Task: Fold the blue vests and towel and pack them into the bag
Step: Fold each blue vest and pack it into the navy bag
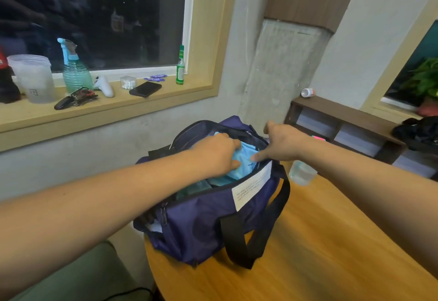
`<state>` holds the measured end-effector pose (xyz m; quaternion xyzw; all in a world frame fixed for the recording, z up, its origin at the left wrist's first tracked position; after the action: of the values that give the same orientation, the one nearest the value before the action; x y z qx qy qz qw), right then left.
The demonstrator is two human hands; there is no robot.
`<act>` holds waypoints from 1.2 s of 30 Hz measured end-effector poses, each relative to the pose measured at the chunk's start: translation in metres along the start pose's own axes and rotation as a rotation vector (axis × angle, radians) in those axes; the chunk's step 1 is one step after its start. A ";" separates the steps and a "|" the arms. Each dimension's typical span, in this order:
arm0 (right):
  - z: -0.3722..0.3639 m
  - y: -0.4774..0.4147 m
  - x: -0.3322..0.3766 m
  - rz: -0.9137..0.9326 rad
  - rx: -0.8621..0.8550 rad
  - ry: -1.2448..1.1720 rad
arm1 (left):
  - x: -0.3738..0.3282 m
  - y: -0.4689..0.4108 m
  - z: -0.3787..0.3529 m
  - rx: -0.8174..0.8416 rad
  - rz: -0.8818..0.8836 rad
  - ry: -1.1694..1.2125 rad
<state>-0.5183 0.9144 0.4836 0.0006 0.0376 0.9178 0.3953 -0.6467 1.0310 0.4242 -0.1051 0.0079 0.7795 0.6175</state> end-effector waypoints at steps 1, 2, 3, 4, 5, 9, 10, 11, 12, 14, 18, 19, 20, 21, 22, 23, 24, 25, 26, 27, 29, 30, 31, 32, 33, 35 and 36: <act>0.000 0.002 -0.003 -0.024 0.057 -0.016 | -0.004 -0.002 -0.005 0.014 0.002 0.014; 0.000 0.004 -0.005 -0.037 0.092 -0.032 | -0.008 -0.005 -0.009 0.036 0.011 0.031; 0.000 0.006 -0.006 -0.044 0.104 -0.047 | -0.010 -0.007 -0.015 0.060 0.023 0.051; 0.001 0.005 -0.007 -0.039 0.093 -0.059 | -0.012 -0.010 -0.020 0.083 0.035 0.072; 0.001 0.005 -0.007 -0.035 0.067 -0.056 | -0.014 -0.013 -0.025 0.104 0.047 0.085; 0.001 0.010 -0.005 -0.002 -0.071 -0.059 | -0.019 -0.029 -0.041 0.203 0.073 0.017; 0.001 0.012 -0.005 0.012 -0.090 -0.059 | -0.019 -0.032 -0.043 0.222 0.074 -0.014; 0.001 0.013 -0.005 0.022 -0.104 -0.058 | -0.018 -0.035 -0.044 0.239 0.077 -0.051; 0.001 0.015 -0.005 0.031 -0.114 -0.054 | -0.017 -0.039 -0.044 0.252 0.083 -0.093; 0.000 0.018 -0.008 0.039 -0.116 -0.048 | -0.014 -0.046 -0.046 0.266 0.104 -0.168; -0.001 0.026 -0.014 0.036 -0.097 -0.102 | -0.011 -0.057 -0.055 0.281 0.155 -0.213; -0.001 0.027 -0.016 0.039 -0.097 -0.111 | -0.010 -0.059 -0.058 0.277 0.160 -0.215; -0.001 0.029 -0.017 0.045 -0.102 -0.118 | -0.010 -0.061 -0.060 0.268 0.166 -0.210; -0.001 0.030 -0.017 0.052 -0.109 -0.119 | -0.010 -0.062 -0.061 0.261 0.172 -0.199; -0.002 0.032 -0.018 0.056 -0.113 -0.121 | -0.010 -0.064 -0.060 0.260 0.178 -0.191; -0.002 0.032 -0.019 0.057 -0.115 -0.124 | -0.012 -0.064 -0.058 0.266 0.184 -0.193; -0.003 0.032 -0.020 0.056 -0.115 -0.129 | -0.015 -0.064 -0.055 0.275 0.186 -0.213; -0.003 0.032 -0.021 0.055 -0.114 -0.136 | -0.019 -0.062 -0.050 0.282 0.185 -0.253; -0.004 0.032 -0.022 0.053 -0.112 -0.143 | -0.022 -0.059 -0.045 0.278 0.176 -0.310; -0.004 0.032 -0.023 0.051 -0.111 -0.151 | -0.025 -0.057 -0.039 0.259 0.153 -0.377; -0.005 0.032 -0.024 0.049 -0.110 -0.162 | -0.028 -0.052 -0.034 0.202 0.075 -0.488; -0.005 0.032 -0.024 0.048 -0.110 -0.164 | -0.028 -0.050 -0.034 0.186 0.022 -0.496; -0.005 0.032 -0.024 0.049 -0.110 -0.166 | -0.026 -0.049 -0.036 0.195 -0.036 -0.461; -0.005 0.031 -0.024 0.050 -0.112 -0.168 | -0.024 -0.048 -0.040 0.236 -0.083 -0.398; -0.005 0.031 -0.024 0.051 -0.116 -0.168 | -0.022 -0.046 -0.045 0.297 -0.114 -0.328; -0.005 0.031 -0.023 0.051 -0.122 -0.161 | -0.018 -0.045 -0.050 0.378 -0.129 -0.225; -0.005 0.030 -0.023 0.053 -0.121 -0.160 | -0.017 -0.045 -0.050 0.389 -0.116 -0.202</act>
<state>-0.5246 0.8764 0.4813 0.0507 -0.0496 0.9255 0.3720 -0.5913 1.0179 0.3835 0.0944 0.0903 0.7331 0.6675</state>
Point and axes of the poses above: each hand's wrist, its own y-axis away from the middle knuckle, its own z-axis out of the back of the hand, x = y × z, the point moved 4 cm from there along -y, towards the middle knuckle, and after that the axes turned 7 degrees about -z, right-handed, at the moved point
